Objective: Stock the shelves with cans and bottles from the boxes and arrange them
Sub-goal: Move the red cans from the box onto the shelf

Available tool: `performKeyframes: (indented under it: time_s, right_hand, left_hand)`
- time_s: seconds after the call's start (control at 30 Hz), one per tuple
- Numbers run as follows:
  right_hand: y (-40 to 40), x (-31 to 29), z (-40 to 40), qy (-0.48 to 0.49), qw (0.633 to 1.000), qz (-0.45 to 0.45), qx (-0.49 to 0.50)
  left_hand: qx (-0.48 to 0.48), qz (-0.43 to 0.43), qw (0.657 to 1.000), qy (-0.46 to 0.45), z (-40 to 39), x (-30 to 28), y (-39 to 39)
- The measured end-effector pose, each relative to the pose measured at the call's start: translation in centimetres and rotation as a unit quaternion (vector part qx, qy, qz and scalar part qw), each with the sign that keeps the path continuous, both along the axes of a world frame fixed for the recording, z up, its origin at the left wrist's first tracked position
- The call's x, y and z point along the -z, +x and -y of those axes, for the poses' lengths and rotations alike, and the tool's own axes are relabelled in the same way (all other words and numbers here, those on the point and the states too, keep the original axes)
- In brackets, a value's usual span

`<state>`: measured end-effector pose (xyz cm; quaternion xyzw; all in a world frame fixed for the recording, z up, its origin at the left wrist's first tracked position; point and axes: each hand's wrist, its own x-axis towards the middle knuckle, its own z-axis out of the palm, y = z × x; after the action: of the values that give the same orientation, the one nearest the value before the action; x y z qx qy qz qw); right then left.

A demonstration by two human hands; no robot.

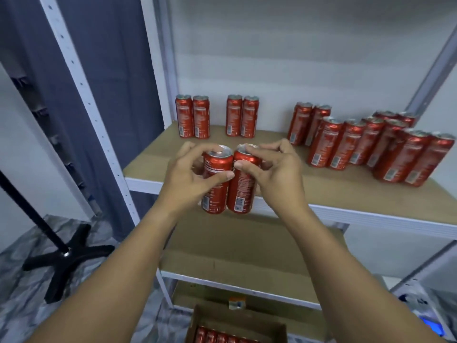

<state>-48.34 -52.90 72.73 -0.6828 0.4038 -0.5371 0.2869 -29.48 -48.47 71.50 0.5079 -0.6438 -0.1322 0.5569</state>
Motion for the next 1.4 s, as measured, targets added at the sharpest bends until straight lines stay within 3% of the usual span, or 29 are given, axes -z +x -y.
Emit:
performKeyframes:
  time_s: [0.23,0.67,0.83,0.97,1.13,1.4]
  right_hand:
    - [1.4,-3.9,4.3,-0.065,0.996,-0.055,0.038]
    - [2.9,-0.5,9.2,-0.036,0.995,-0.065,0.07]
    - [2.1,0.3,9.1,-0.059,0.993,-0.093,0.038]
    - [0.0,2.6,9.6,-0.007,0.993,-0.109,-0.033]
    - [0.3,4.2,10.8,0.052,0.988,-0.108,-0.097]
    - [3.2,4.7,16.4,0.044,0.989,-0.113,-0.086]
  left_hand:
    - [-0.001,0.004,0.999,-0.037,4.1,-3.0,0.8]
    - [-0.002,-0.019,1.0,0.0,9.9,0.4,1.5]
    - [0.02,-0.03,0.999,0.028,9.9,0.8,1.7]
    - [0.069,-0.084,0.99,0.088,9.6,2.7,2.1]
    - [-0.015,-0.068,0.988,0.135,9.9,4.5,2.2]
    - [-0.026,-0.054,0.987,0.146,14.8,4.5,4.2]
